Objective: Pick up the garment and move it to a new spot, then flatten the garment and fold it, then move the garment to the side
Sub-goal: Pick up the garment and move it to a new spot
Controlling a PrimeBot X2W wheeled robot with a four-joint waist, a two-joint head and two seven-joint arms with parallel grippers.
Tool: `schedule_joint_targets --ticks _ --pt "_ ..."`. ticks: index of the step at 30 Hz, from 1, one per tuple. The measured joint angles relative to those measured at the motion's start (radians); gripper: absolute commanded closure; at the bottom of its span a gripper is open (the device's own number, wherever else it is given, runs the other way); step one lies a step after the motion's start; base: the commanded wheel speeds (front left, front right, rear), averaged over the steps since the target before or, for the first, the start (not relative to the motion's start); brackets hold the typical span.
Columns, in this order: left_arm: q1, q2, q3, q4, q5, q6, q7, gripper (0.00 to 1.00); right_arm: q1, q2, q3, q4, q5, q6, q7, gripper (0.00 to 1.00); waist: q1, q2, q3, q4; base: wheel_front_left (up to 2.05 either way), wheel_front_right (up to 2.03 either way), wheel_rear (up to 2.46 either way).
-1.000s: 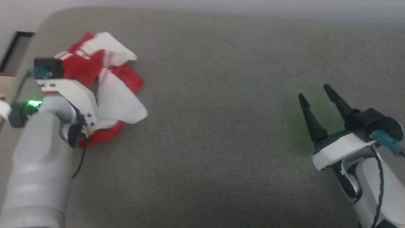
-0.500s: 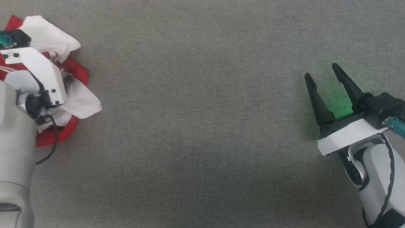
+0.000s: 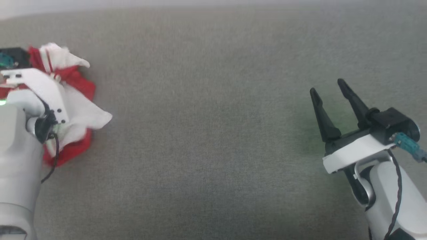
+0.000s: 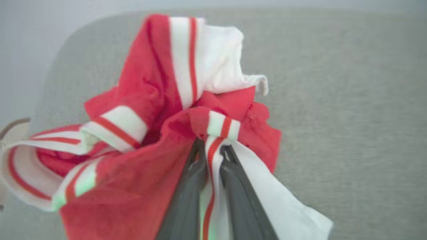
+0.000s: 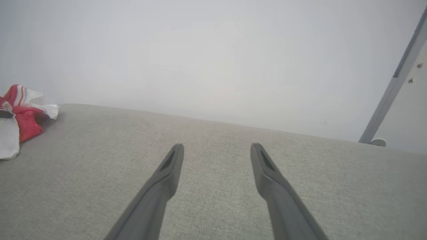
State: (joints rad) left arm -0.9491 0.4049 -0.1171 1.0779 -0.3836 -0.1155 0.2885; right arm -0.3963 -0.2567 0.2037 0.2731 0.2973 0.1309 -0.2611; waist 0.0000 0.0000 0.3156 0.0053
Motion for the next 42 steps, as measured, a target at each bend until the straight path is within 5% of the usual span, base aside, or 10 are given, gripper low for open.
schedule_joint_targets --ticks 5,15,25,32,42 --pt "-0.022 -0.021 -0.085 -0.086 0.017 -0.01 -0.036 1.0 0.033 0.031 -0.031 0.008 -0.002 0.0 0.0 0.0 0.0 0.0 -0.063 -0.029 0.0 0.0 0.0" --pt "-0.028 -0.121 -0.418 -0.427 -0.065 -0.014 0.046 1.0 0.062 0.084 -0.106 0.002 0.007 0.0 0.0 0.0 0.0 0.0 -0.072 -0.171 0.0 0.0 0.0" --pt "-0.102 -0.176 -0.655 -0.504 -0.117 -0.014 0.065 1.0 0.044 0.135 -0.155 0.002 0.035 0.0 0.0 0.0 0.0 0.0 -0.003 -0.329 0.0 0.0 0.0" --pt "-0.138 -0.086 -0.752 -0.401 -0.201 -0.014 0.179 1.0 0.046 0.167 -0.185 0.013 0.049 0.0 0.0 0.0 0.0 0.0 0.059 -0.429 0.0 0.0 0.0" --pt "-0.186 0.001 -0.903 -0.43 -0.373 -0.013 0.357 1.0 0.022 0.192 -0.171 0.011 0.063 0.0 0.0 0.0 0.0 0.0 0.109 -0.441 0.0 0.0 0.0"
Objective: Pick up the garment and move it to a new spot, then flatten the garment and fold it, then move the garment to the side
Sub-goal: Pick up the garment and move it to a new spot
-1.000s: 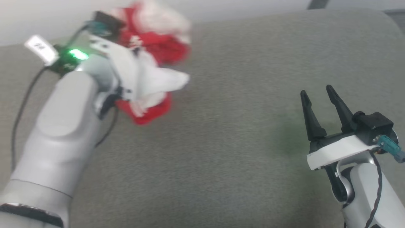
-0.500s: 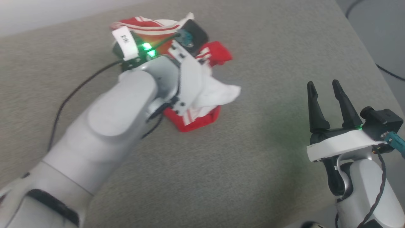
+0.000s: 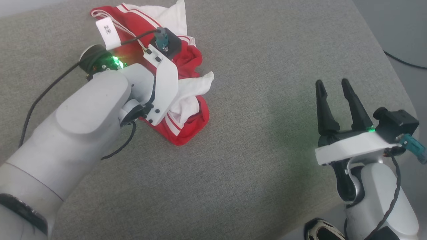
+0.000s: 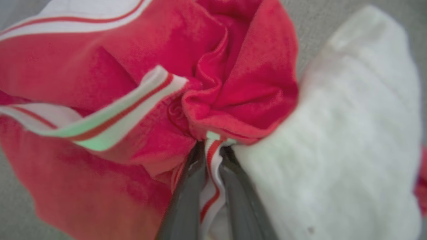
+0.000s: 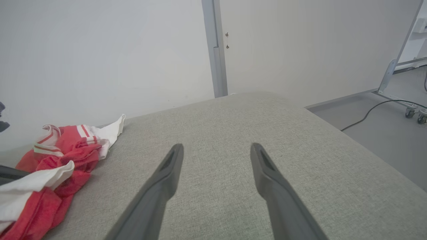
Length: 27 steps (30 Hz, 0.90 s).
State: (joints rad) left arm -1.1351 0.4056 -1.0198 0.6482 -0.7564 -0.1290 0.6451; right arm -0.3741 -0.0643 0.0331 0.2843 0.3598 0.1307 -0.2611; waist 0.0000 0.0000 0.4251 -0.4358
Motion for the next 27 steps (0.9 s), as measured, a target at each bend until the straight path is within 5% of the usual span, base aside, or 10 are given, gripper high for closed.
schedule_joint_targets --ticks 3,5,6,7,27 --pt "-0.023 0.008 -0.032 0.006 -0.04 0.0 0.01 0.94 -0.01 0.001 0.007 -0.003 0.003 0.0 0.0 0.0 0.0 0.0001 0.01 -0.001 0.0 0.0 0.0" --pt "-0.036 0.01 -0.054 0.02 -0.045 -0.001 -0.011 0.41 -0.014 0.002 0.014 -0.002 0.003 0.0 0.0 0.0 0.0 0.0 0.009 0.003 0.0 0.0 0.0" --pt "-0.036 0.009 -0.061 0.029 -0.049 -0.001 -0.033 0.06 -0.015 0.003 0.015 -0.002 0.002 0.0 0.0 0.0 0.0 0.0 0.006 0.006 0.0 0.0 0.0" --pt "-0.036 0.007 -0.067 0.038 -0.054 -0.002 -0.057 0.0 -0.015 0.002 0.015 -0.002 0.001 0.0 0.0 0.0 0.0 0.0 0.001 0.01 0.0 0.0 0.0" --pt "0.222 -0.002 -0.014 0.042 -0.242 0.007 -0.654 0.0 0.106 -0.099 0.002 0.035 -0.073 0.0 0.0 0.0 0.0 0.0 -0.242 0.223 0.0 0.0 0.0"
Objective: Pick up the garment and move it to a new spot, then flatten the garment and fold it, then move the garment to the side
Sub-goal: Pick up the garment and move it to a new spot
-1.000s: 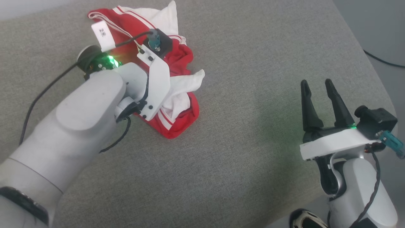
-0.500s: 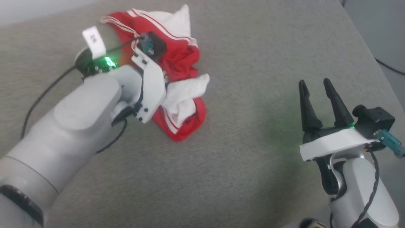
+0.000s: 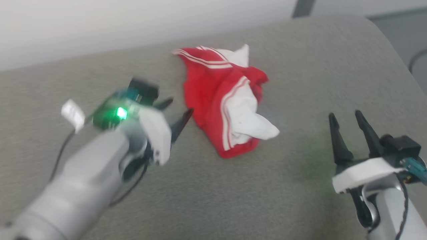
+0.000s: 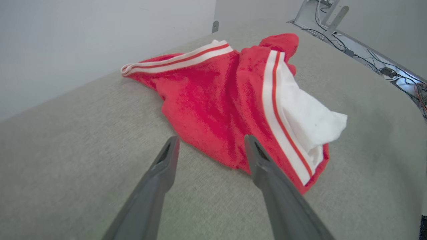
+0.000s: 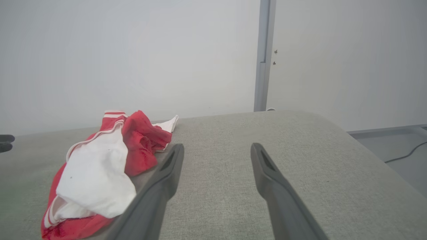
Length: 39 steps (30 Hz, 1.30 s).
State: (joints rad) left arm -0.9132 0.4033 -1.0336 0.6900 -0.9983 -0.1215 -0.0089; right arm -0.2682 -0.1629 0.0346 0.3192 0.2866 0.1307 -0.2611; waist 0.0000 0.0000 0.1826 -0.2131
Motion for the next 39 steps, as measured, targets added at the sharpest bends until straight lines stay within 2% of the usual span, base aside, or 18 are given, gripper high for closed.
schedule_joint_targets --ticks 6,11,14,20,25,31,39 --pt "0.18 -0.011 0.061 0.063 -0.058 0.023 -0.195 0.0 0.056 -0.037 -0.031 0.009 -0.016 0.0 0.0 0.0 0.0 0.0 -0.057 0.078 0.0 0.0 0.0" --pt "0.306 -0.016 0.148 0.075 -0.063 0.066 -0.25 0.0 0.107 -0.066 -0.067 0.01 -0.025 0.0 0.0 0.0 0.0 0.0 -0.096 0.14 0.0 0.0 0.0" --pt "0.391 -0.001 0.295 0.009 -0.019 0.096 -0.253 0.0 0.141 -0.082 -0.09 0.006 -0.028 0.0 0.0 0.0 0.0 0.0 -0.117 0.174 0.0 0.0 0.0" --pt "0.625 -0.013 0.599 -0.2 0.17 0.106 -0.253 0.0 0.18 -0.102 -0.121 -0.001 -0.033 0.0 0.0 0.0 0.0 0.0 -0.148 0.22 0.0 0.0 0.0" --pt "0.787 -0.053 0.786 -0.356 0.349 0.126 -0.253 0.0 0.203 -0.111 -0.136 -0.013 -0.041 0.0 0.0 0.0 0.0 0.0 -0.17 0.225 0.0 0.0 0.0" --pt "0.898 -0.103 0.915 -0.514 0.567 0.152 -0.253 0.0 0.209 -0.11 -0.158 -0.045 -0.042 0.0 0.0 0.0 0.0 0.0 -0.173 0.219 0.0 0.0 0.0" --pt "0.946 -0.185 0.991 -0.525 0.665 0.116 -0.253 0.0 0.214 -0.096 -0.159 -0.049 -0.05 0.0 0.0 0.0 0.0 0.0 -0.162 0.218 0.0 0.0 0.0"
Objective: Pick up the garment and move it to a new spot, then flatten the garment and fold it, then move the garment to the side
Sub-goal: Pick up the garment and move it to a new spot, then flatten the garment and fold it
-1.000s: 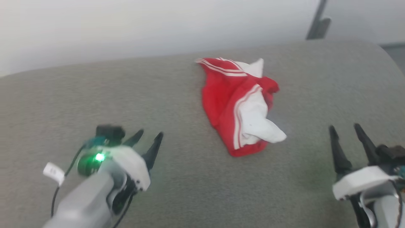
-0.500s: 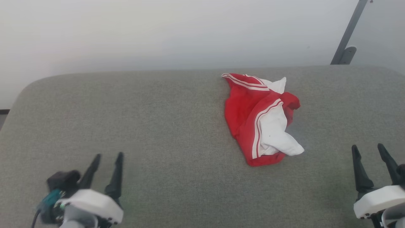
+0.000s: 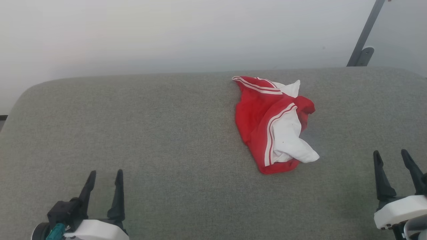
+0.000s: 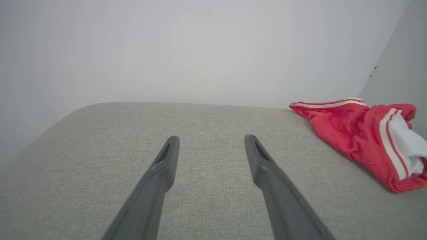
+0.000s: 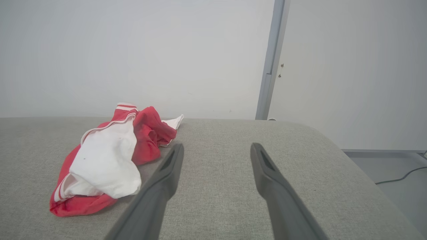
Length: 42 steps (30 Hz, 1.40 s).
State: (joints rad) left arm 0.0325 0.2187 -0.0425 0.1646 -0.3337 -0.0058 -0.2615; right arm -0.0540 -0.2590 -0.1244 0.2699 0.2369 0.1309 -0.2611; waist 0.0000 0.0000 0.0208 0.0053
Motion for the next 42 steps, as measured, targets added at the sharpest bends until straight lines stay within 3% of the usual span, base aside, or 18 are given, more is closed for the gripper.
schedule_joint_targets --ticks 11,15,25,30,36,42 --pt "0.004 -0.055 0.059 0.005 0.066 -0.05 0.0 0.0 -0.003 -0.006 0.014 0.002 0.001 0.0 0.0 0.0 0.0 0.0 0.008 0.002 0.0 0.0 0.0" --pt "-0.01 -0.09 0.053 0.002 0.091 -0.064 0.0 0.0 -0.052 -0.044 0.058 0.04 0.038 0.0 0.013 0.0 0.0 0.0 0.037 0.009 0.0 0.0 0.0" --pt "-0.167 -0.163 -0.027 0.033 0.118 -0.083 0.0 0.0 -0.584 -0.365 0.326 0.171 0.178 0.0 0.369 0.0 0.0 0.0 0.232 0.075 0.0 0.0 0.0" --pt "-0.227 -0.165 -0.062 0.042 0.106 -0.083 0.0 0.0 -0.795 -0.443 0.433 0.27 0.31 0.0 0.537 0.0 0.0 0.0 0.317 0.138 0.0 0.0 0.0" --pt "-0.267 -0.165 -0.114 0.023 0.054 -0.058 0.0 0.0 -0.921 -0.509 0.623 0.323 0.471 0.001 0.774 0.0 0.0 0.0 0.395 0.218 0.0 0.0 0.0" --pt "-0.293 -0.166 -0.163 -0.004 0.028 -0.034 0.0 0.0 -1.011 -0.57 0.714 0.355 0.558 0.0 0.879 0.0 0.0 0.0 0.462 0.273 0.0 0.0 0.0"
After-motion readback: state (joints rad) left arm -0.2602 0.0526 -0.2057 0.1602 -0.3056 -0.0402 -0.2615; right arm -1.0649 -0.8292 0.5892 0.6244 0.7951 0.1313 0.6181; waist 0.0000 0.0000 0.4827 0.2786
